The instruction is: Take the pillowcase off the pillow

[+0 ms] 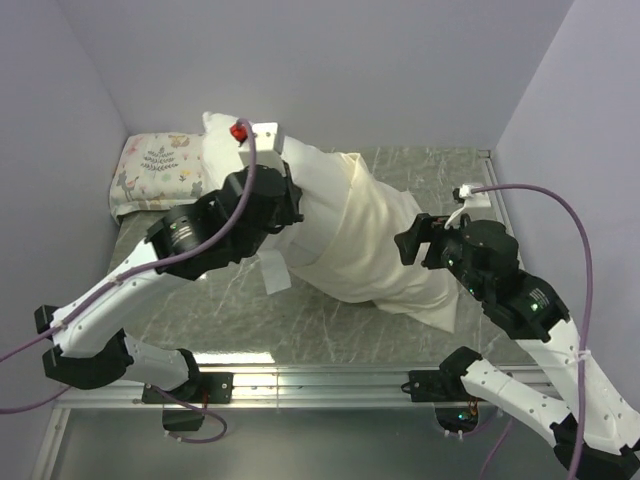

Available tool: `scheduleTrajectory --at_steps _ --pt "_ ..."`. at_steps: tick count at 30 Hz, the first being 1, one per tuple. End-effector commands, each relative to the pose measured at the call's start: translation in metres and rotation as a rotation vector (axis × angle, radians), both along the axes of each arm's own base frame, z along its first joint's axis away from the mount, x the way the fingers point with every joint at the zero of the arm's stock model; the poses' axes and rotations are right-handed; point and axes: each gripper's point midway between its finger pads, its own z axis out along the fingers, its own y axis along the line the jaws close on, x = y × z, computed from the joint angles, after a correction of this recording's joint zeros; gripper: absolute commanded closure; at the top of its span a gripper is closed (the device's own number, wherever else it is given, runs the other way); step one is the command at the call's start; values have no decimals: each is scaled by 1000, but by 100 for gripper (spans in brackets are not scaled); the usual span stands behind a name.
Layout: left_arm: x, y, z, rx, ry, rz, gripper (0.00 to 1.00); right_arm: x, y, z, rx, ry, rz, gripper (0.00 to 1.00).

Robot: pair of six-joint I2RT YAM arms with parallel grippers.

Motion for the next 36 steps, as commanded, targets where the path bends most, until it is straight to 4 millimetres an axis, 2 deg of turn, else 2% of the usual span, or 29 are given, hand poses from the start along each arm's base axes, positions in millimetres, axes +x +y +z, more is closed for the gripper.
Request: scheduleTrajectory --at_steps 1,3,4,6,7,8,10,11,13,14,17,19,20,21,22,24,26,27,29,31,32,33,35,36 --pt "-2 26 51 -123 -100 72 100 -14 9 2 -55 4 104 12" --pt "-1 27 52 -121 -100 76 100 -16 19 -10 -60 13 129 11" --pt "-1 26 52 -120 -98 75 100 -23 31 -29 -74 41 181 10" --pt "0 25 52 -113 -100 73 100 -27 45 -37 -28 25 202 10" --pt "0 25 53 -113 -100 76 100 -40 59 -56 -47 47 262 10" --pt "0 25 52 -109 -99 76 100 -38 60 -58 -38 29 228 9" --pt "0 27 55 -108 -103 78 100 -47 69 -77 -59 34 244 9" --pt "0 28 54 -101 -102 80 100 -54 77 -77 -48 21 246 9" --pt "-1 31 58 -105 -107 84 100 -55 77 -91 -79 28 203 7" --pt "-1 33 59 -106 -111 87 100 -57 78 -105 -108 60 178 7" --pt "-3 38 68 -120 -124 90 100 -43 57 -120 -179 63 -9 7" --pt "-5 42 75 -128 -135 92 100 -32 42 -111 -202 21 -122 8" --pt "-5 44 77 -127 -138 95 100 -31 35 -113 -231 30 -161 10" --pt "-7 47 82 -136 -145 94 100 -28 32 -107 -235 19 -180 14" --pt "-8 48 85 -142 -149 91 100 -24 34 -100 -234 10 -182 27" --pt "-9 49 88 -148 -155 84 100 -16 38 -96 -251 8 -171 35" --pt "-11 52 92 -156 -161 81 100 -12 45 -96 -251 11 -147 50" --pt "-12 54 92 -155 -162 84 100 -9 48 -96 -245 14 -139 71" --pt "-13 55 89 -148 -160 83 100 -7 56 -91 -221 10 -104 88" --pt "-15 62 90 -148 -164 90 100 -6 58 -74 -187 -12 -96 100" --pt "-16 65 90 -148 -165 93 100 -5 54 -67 -196 -22 -104 100" --pt "-17 68 92 -151 -167 98 100 -4 52 -45 -164 -46 -118 100" --pt "-19 75 90 -140 -162 115 100 -2 39 -21 -164 -70 -145 100" --pt "-21 80 92 -144 -165 121 100 -1 34 11 -111 -103 -162 100"
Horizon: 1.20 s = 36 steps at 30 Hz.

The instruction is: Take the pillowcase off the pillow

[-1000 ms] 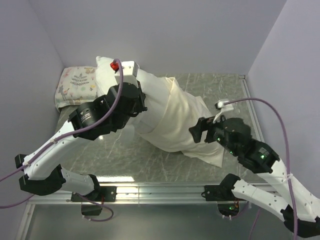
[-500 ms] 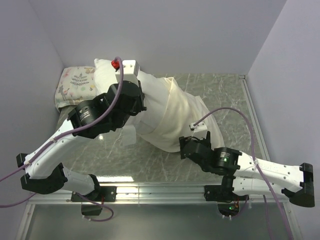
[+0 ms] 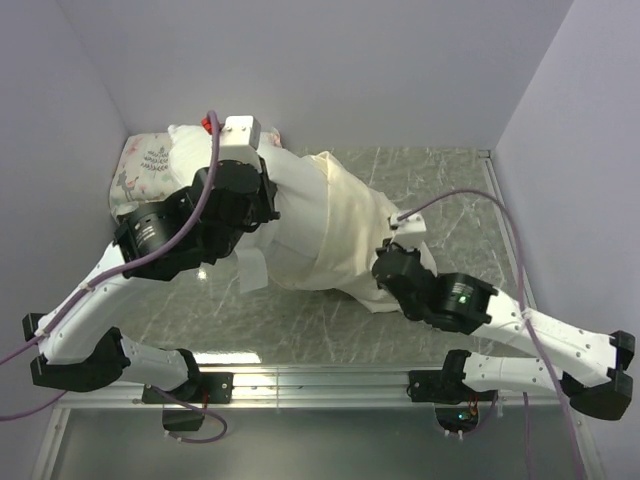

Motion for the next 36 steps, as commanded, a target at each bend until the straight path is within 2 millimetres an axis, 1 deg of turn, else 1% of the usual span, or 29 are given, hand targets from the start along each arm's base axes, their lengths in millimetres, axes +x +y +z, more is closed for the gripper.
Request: scheduleTrajectory --at_steps 1,2,3,5,6,7,9,10,11,12,13,14,15,16,17,18,19,20,21,22,24,25,27,28,29,30,31,34,36 --pt "-9 38 66 -205 -140 80 99 11 -25 101 132 -168 -80 100" --pt "-9 43 65 -195 -137 98 100 14 -34 117 135 -186 -101 100" --pt "-10 47 65 -198 -137 104 100 15 -43 155 205 -232 -117 100" --pt "-9 47 59 -187 -130 117 100 31 -53 183 199 -252 -135 100" --pt "-9 48 56 -181 -125 124 100 32 -54 215 258 -286 -116 100" --pt "-8 49 53 -185 -119 133 100 45 -34 213 224 -252 -60 100" --pt "-6 48 39 -157 -104 151 99 61 -22 228 228 -259 -39 100" --pt "-5 49 33 -155 -97 164 97 77 6 211 207 -200 31 100" --pt "-1 48 19 -124 -79 176 96 85 21 205 215 -183 68 100" --pt "0 45 11 -123 -60 159 94 93 36 187 197 -147 94 100" --pt "10 53 6 -137 -57 190 92 103 60 160 187 -82 148 100" --pt "18 51 -21 -99 -14 183 91 111 73 148 194 -67 163 100" --pt "26 60 -29 -130 9 177 88 116 83 119 168 -14 178 100" --pt "35 56 -34 -158 6 152 82 125 99 89 149 40 200 100" --pt "43 57 -66 -126 56 149 80 130 116 74 176 64 245 100" --pt "55 71 -78 -129 73 184 77 133 126 49 165 112 265 100" --pt "60 63 -88 -142 92 131 71 143 142 13 140 170 280 100" --pt "66 65 -114 -114 141 131 69 144 152 -7 139 216 312 100" --pt "78 72 -130 -100 176 151 65 147 161 -23 133 246 322 100" --pt "80 68 -140 -93 203 117 54 151 169 -53 114 300 321 100" --pt "90 66 -148 -85 213 99 37 157 181 -67 130 315 338 100" --pt "91 64 -133 -89 182 85 25 161 186 -80 124 332 340 100" --pt "90 62 -112 -101 138 59 18 169 191 -78 122 319 335 100" --pt "89 62 -102 -101 123 51 15 174 192 -85 110 330 329 100" --pt "87 62 -85 -107 96 38 14 179 193 -78 118 324 324 100" --pt "82 57 -84 -92 107 23 13 182 194 -77 118 324 325 100" --pt "78 54 -79 -82 98 10 2 184 196 -81 118 335 327 100" --pt "66 45 -89 -24 110 11 1 194 197 -73 148 331 323 100" --pt "62 43 -110 14 139 15 1 195 197 -70 162 332 323 100"
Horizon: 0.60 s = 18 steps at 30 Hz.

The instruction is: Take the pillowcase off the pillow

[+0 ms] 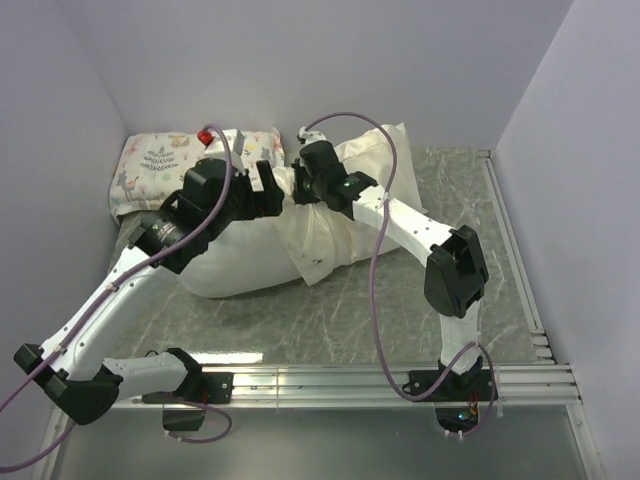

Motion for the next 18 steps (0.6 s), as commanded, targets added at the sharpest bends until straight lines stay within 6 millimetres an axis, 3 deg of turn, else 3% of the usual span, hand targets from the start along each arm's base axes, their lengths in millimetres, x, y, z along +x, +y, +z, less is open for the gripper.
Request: scheduleTrajectory --at_steps 1,3,4,6,7,9,13,16,18 --pt "-6 0 -34 89 43 -3 1 -16 2 -31 -20 120 39 100" --pt "-5 7 -57 127 73 29 1 -18 -3 -29 -26 114 28 100" --pt "-8 11 -80 151 115 46 1 -19 -6 -21 -19 102 20 100" --pt "-12 18 -91 145 115 70 1 -18 -18 -22 -37 102 -1 100" --pt "-17 19 -108 149 135 62 1 -17 -24 -16 -32 94 -9 100" --pt "-17 16 -109 113 114 49 1 -18 -28 -13 -31 94 -10 100" --pt "-23 15 -146 135 195 46 2 -23 -35 13 -11 49 -17 100" --pt "-28 13 -158 103 202 30 2 -19 -48 19 -40 34 -46 100" --pt "-32 10 -150 57 170 3 1 -13 -56 19 -58 33 -69 100"
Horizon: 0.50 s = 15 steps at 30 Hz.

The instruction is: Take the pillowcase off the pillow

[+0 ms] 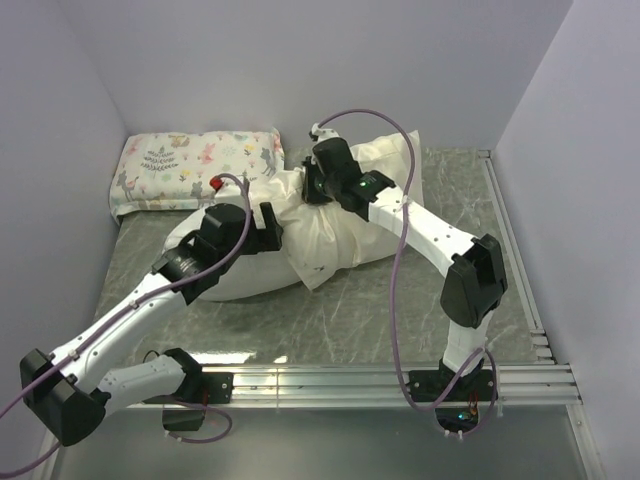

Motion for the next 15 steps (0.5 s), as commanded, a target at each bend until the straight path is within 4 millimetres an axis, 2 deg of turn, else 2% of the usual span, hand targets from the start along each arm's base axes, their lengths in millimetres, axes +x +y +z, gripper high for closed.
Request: scheduleTrajectory --at_steps 1,2,3,4,7,11,15 --pt "-20 8 -38 -2 104 -16 1 3 -36 -8 -99 34 -66 100" --pt "-24 7 -34 -32 99 -44 1 4 -40 -9 -104 36 -78 100" --pt "-20 13 -31 -49 88 -30 1 6 -45 -10 -103 42 -93 100" --pt "-23 16 -37 -59 100 -35 1 6 -50 -14 -111 47 -107 100" --pt "-24 25 -38 -98 96 -36 1 10 -67 -19 -134 52 -152 100" --pt "-24 30 -50 -67 139 -17 1 16 -83 -19 -120 65 -183 100" --pt "-23 32 -51 -66 144 4 2 23 -100 -15 -98 74 -220 100"
